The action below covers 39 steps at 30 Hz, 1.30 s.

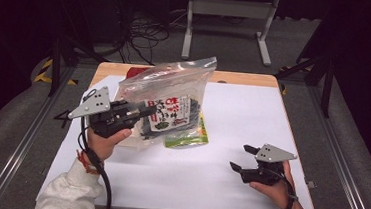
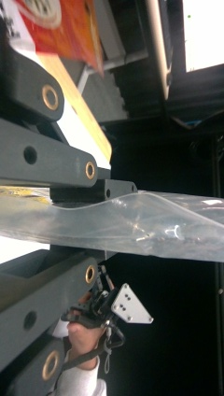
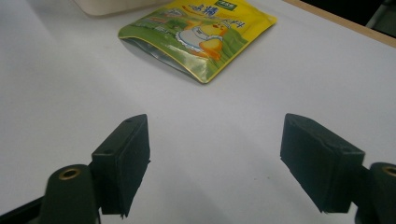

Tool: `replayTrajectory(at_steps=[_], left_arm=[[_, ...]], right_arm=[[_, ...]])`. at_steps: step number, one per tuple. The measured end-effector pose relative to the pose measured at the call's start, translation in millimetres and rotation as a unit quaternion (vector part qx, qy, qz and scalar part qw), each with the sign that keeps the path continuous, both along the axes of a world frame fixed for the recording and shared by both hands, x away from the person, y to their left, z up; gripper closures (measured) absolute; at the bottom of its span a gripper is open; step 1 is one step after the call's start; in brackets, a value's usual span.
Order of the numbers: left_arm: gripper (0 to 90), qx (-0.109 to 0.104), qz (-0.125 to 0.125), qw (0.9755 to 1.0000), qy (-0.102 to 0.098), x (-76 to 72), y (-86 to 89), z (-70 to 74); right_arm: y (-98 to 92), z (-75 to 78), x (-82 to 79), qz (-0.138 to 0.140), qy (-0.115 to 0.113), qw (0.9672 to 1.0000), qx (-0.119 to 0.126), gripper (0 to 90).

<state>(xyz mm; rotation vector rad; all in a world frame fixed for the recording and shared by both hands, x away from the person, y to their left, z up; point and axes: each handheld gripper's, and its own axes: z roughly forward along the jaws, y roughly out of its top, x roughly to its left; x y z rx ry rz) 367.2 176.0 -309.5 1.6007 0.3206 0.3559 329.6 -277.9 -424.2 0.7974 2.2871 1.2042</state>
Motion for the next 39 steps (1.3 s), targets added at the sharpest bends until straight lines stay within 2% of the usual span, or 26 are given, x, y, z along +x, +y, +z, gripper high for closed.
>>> replayTrajectory(at_steps=[5,7,10,14,15,18,23,25,28,31,36,39], left_arm=[[80.1,-0.001,0.019,0.9998,-0.010,1.0,13.5,3.0],[80.0,0.005,0.034,0.9993,-0.015,1.1,19.4,4.0],[80.0,-0.003,0.045,0.9987,-0.024,3.6,29.3,3.7],[80.0,0.009,0.073,0.9969,-0.029,9.5,39.4,3.4],[80.0,0.009,0.083,0.9961,-0.028,11.6,42.4,2.2],[79.9,0.008,0.091,0.9955,-0.024,16.3,48.8,-0.6],[79.8,0.005,0.105,0.9942,-0.020,28.7,63.8,-6.2],[79.8,0.010,0.113,0.9934,-0.019,32.3,67.2,-6.9],[79.8,0.029,0.129,0.9910,-0.023,38.1,69.0,-8.9],[79.8,0.028,0.135,0.9902,-0.022,46.3,69.5,-15.0],[79.7,0.040,0.147,0.9882,-0.011,59.9,70.1,-26.2],[79.7,0.026,0.146,0.9889,-0.003,67.2,71.1,-33.3]], right_arm=[[1.0,-2.4,2.1,0.000,0.004,1.0000,-0.004,23.8],[1.2,-2.8,1.9,0.000,0.004,1.0000,-0.004,23.7],[2.0,-3.5,0.6,0.003,0.004,1.0000,-0.004,23.7],[3.1,-5.6,-0.9,0.005,0.006,0.9999,-0.007,23.7],[2.9,-7.0,-1.7,0.005,0.008,0.9999,-0.008,23.7],[2.1,-9.1,-2.8,0.003,0.010,0.9998,-0.015,23.7],[-1.3,-9.3,-8.9,-0.004,0.010,0.9999,-0.012,23.7],[-4.7,-10.1,-10.4,-0.009,0.012,0.9999,-0.006,23.2],[-11.7,-11.2,-13.5,-0.022,0.017,0.9996,0.002,23.1],[-15.8,-11.2,-17.0,-0.029,0.018,0.9994,0.005,23.1],[-19.0,-11.8,-24.0,-0.035,0.016,0.9993,-0.002,23.1],[-21.3,-12.4,-27.0,-0.038,0.017,0.9991,-0.002,23.1]])
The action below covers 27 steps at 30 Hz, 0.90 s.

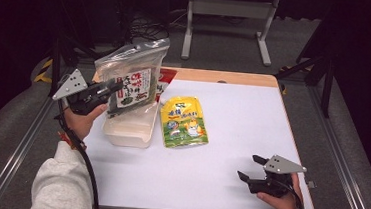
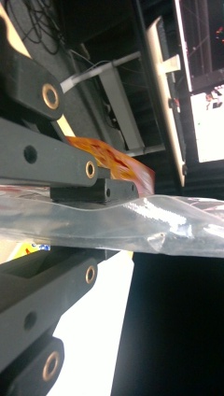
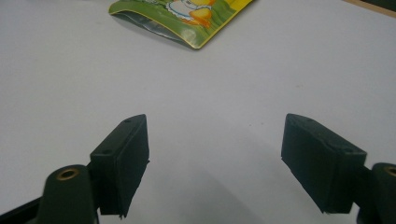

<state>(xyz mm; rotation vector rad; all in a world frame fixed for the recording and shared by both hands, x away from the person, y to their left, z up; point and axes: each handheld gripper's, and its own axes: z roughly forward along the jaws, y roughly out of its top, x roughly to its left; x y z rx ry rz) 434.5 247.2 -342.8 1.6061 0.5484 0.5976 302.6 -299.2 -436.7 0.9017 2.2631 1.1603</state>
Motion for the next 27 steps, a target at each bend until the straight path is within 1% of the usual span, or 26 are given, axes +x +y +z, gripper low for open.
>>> replayTrajectory(at_steps=[1,4,5,6,7,12,13,14,15,16,19,23,25,27], left_arm=[[79.7,-0.003,0.002,1.0000,0.004,1.7,0.2,-1.9],[79.5,0.003,0.002,1.0000,-0.002,5.0,-2.0,-6.1],[79.5,0.001,0.003,1.0000,-0.002,6.0,-2.0,-7.2],[79.5,-0.008,-0.003,1.0000,-0.004,7.2,-1.4,-8.4],[79.5,-0.013,-0.007,0.9999,-0.001,8.1,-1.1,-9.7],[79.6,-0.009,-0.009,0.9999,0.004,10.7,-0.7,-14.9],[79.6,0.001,-0.007,0.9999,0.009,11.6,0.3,-16.9],[79.6,0.002,-0.007,0.9999,0.009,12.2,1.1,-19.2],[79.7,-0.004,-0.012,0.9999,0.011,12.7,2.6,-20.6],[79.7,-0.004,-0.010,0.9999,0.011,12.7,3.3,-20.6],[79.7,0.014,-0.016,0.9997,0.008,10.5,-0.4,-19.5],[79.8,0.026,-0.025,0.9993,0.005,9.4,-8.8,-22.0],[80.0,0.041,-0.024,0.9988,0.004,8.3,-12.8,-23.0],[80.0,0.041,-0.023,0.9989,0.006,8.2,-12.9,-23.2]], right_arm=[[-0.6,-0.2,-0.9,0.000,0.001,1.0000,-0.001,23.1],[-1.6,-0.5,-3.3,-0.002,0.001,1.0000,-0.001,23.1],[-1.7,-0.7,-4.0,-0.003,0.001,1.0000,-0.001,23.1],[-1.6,-0.9,-4.7,-0.003,0.001,1.0000,-0.002,23.1],[-1.5,-1.1,-5.3,-0.002,0.001,1.0000,-0.002,23.1],[-0.6,-1.7,-7.2,0.001,0.003,1.0000,-0.005,23.1],[-0.2,-1.9,-7.3,0.001,0.004,1.0000,-0.005,23.1],[0.2,-2.2,-7.3,0.002,0.004,1.0000,-0.006,23.1],[0.5,-2.3,-7.2,0.003,0.005,1.0000,-0.006,23.1],[0.8,-2.4,-7.1,0.004,0.005,1.0000,-0.007,23.1],[1.5,-2.8,-5.9,0.005,0.006,0.9999,-0.007,23.1],[3.6,-3.7,-3.6,0.009,0.008,0.9999,-0.008,22.9],[5.3,-3.7,-3.2,0.012,0.009,0.9998,-0.009,22.8],[7.0,-3.8,-2.6,0.015,0.009,0.9998,-0.010,22.8]])
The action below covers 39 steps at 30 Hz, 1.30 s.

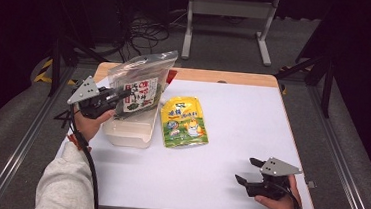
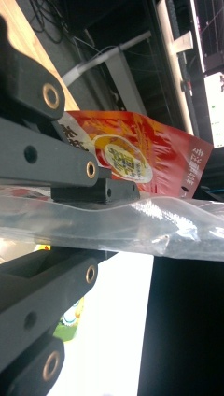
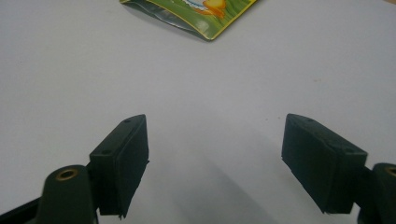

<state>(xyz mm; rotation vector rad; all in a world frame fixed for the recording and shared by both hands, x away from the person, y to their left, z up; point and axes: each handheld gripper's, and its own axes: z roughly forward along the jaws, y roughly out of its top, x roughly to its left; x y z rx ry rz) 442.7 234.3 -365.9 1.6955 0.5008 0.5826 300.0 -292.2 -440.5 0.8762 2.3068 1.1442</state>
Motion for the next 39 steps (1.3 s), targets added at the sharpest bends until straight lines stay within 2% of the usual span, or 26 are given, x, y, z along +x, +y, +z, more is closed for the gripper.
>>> replayTrajectory(at_steps=[3,6,7,10,12,14,15,16,17,19,22,27,29,36,38,39], left_arm=[[79.7,-0.013,-0.002,0.9999,0.007,0.8,2.8,-2.8],[79.7,-0.008,-0.003,0.9999,0.007,1.3,3.4,-4.8],[79.8,-0.002,0.004,1.0000,0.007,1.9,3.7,-6.2],[78.4,-0.015,0.004,0.9997,0.018,2.5,3.9,-10.0],[76.6,-0.012,0.002,0.9997,0.023,2.6,4.7,-12.4],[75.8,-0.009,0.013,0.9995,0.028,2.2,7.4,-13.7],[73.2,0.010,0.034,0.9989,0.032,2.4,7.9,-15.2],[64.9,0.033,0.045,0.9976,0.040,3.3,9.0,-17.4],[64.4,0.048,0.041,0.9969,0.047,4.0,11.7,-20.9],[65.3,0.064,0.025,0.9957,0.062,4.7,17.9,-28.0],[68.4,0.081,0.018,0.9942,0.069,3.0,24.8,-32.0],[72.9,0.111,0.029,0.9911,0.068,-0.7,20.9,-26.9],[73.5,0.115,0.032,0.9908,0.064,-0.8,17.4,-26.2],[74.1,0.106,0.042,0.9917,0.059,2.0,17.6,-31.5],[74.2,0.116,0.047,0.9906,0.054,2.5,17.3,-32.1],[74.2,0.114,0.045,0.9909,0.055,2.3,17.3,-33.1]], right_arm=[[1.7,-0.1,1.2,0.002,0.001,1.0000,0.001,22.7],[3.1,-0.5,2.0,0.004,0.003,1.0000,0.001,22.7],[3.6,-0.7,2.4,0.005,0.004,1.0000,0.000,22.7],[5.7,-1.5,3.1,0.009,0.005,0.9999,-0.002,22.7],[6.3,-1.1,3.8,0.011,0.005,0.9999,-0.002,22.6],[6.3,-0.6,5.3,0.011,0.005,0.9999,0.000,22.6],[6.3,-0.5,5.8,0.011,0.005,0.9999,0.001,22.5],[6.2,-0.6,6.6,0.012,0.005,0.9999,0.002,22.5],[6.1,-0.7,7.4,0.013,0.006,0.9999,0.001,22.5],[6.3,-0.6,8.4,0.014,0.006,0.9999,0.003,22.5],[8.1,0.2,9.7,0.018,0.005,0.9998,0.003,22.5],[12.5,0.1,11.6,0.027,0.006,0.9996,0.000,22.5],[13.4,-0.4,12.5,0.027,0.008,0.9996,0.001,22.5],[15.1,-1.7,13.7,0.032,0.011,0.9994,0.001,22.5],[14.9,-2.6,14.1,0.031,0.015,0.9994,0.002,22.5],[14.8,-2.9,14.3,0.031,0.016,0.9994,0.003,22.5]])
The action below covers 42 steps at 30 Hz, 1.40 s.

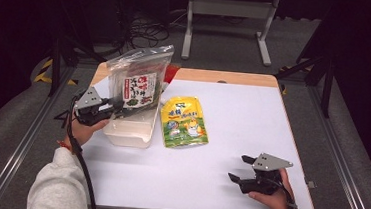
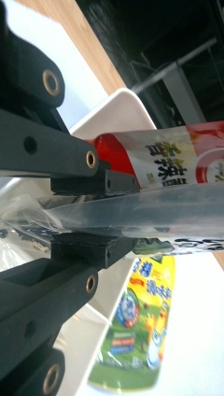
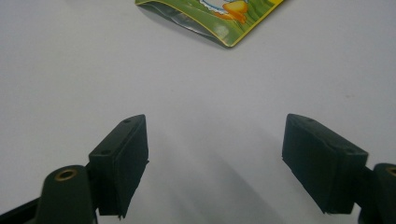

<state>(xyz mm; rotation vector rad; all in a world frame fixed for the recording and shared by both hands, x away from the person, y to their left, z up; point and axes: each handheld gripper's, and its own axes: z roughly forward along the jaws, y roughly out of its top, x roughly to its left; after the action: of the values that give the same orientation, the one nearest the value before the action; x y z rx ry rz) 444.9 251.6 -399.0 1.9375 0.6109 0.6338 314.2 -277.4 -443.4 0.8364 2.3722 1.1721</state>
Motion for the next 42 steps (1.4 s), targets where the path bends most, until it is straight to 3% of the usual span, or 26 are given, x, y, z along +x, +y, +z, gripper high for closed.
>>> replayTrajectory(at_steps=[4,10,12,15,21,23,24,29,32,34,35,36,37,42], left_arm=[[74.6,-0.028,0.001,0.9996,0.002,1.0,3.1,-7.4],[75.1,-0.031,-0.001,0.9995,0.004,-1.4,2.7,-10.2],[75.2,-0.047,-0.001,0.9989,0.006,-1.1,4.6,-13.6],[75.2,-0.048,-0.001,0.9988,0.008,-1.2,4.8,-13.7],[73.6,-0.041,0.002,0.9990,0.015,-1.8,3.9,-5.9],[71.4,-0.060,0.007,0.9980,0.019,-0.6,3.5,-5.3],[69.0,-0.059,0.010,0.9980,0.020,-0.3,3.1,-4.3],[58.8,-0.094,0.017,0.9954,0.001,-3.6,1.4,8.3],[57.5,-0.106,0.019,0.9941,-0.007,-4.6,-0.7,12.7],[63.5,-0.106,0.015,0.9942,-0.008,-4.9,-3.0,13.5],[73.0,-0.102,0.012,0.9947,-0.010,-4.9,-4.1,13.2],[75.8,-0.099,0.010,0.9950,-0.009,-4.7,-4.6,13.4],[77.2,-0.090,0.013,0.9958,-0.009,-4.7,-4.5,14.3],[80.1,-0.106,0.014,0.9943,0.002,-3.3,-1.6,9.8]], right_arm=[[1.2,-1.6,0.4,0.003,0.004,1.0000,0.000,22.5],[4.6,-1.8,1.8,0.006,0.006,1.0000,-0.001,22.5],[4.8,-1.7,2.9,0.006,0.007,1.0000,0.000,22.5],[4.7,-0.9,3.2,0.005,0.006,1.0000,0.002,22.5],[5.0,-2.9,3.2,0.004,0.010,0.9999,-0.004,22.5],[4.6,-2.1,2.4,0.006,0.007,0.9999,-0.005,22.5],[3.6,-1.7,2.2,0.005,0.006,1.0000,-0.003,22.5],[-1.4,-0.3,2.1,-0.004,0.005,1.0000,0.005,22.5],[-1.7,-0.9,1.6,-0.004,0.007,1.0000,0.005,22.5],[-0.8,-0.9,0.8,-0.003,0.006,1.0000,0.002,22.5],[-0.6,-0.9,0.5,-0.003,0.006,1.0000,0.002,22.5],[-0.5,-0.9,0.3,-0.002,0.006,1.0000,0.001,22.5],[-0.6,-1.2,0.3,-0.002,0.006,1.0000,0.001,22.5],[-0.5,-2.2,0.6,-0.004,0.010,0.9999,0.002,22.5]])
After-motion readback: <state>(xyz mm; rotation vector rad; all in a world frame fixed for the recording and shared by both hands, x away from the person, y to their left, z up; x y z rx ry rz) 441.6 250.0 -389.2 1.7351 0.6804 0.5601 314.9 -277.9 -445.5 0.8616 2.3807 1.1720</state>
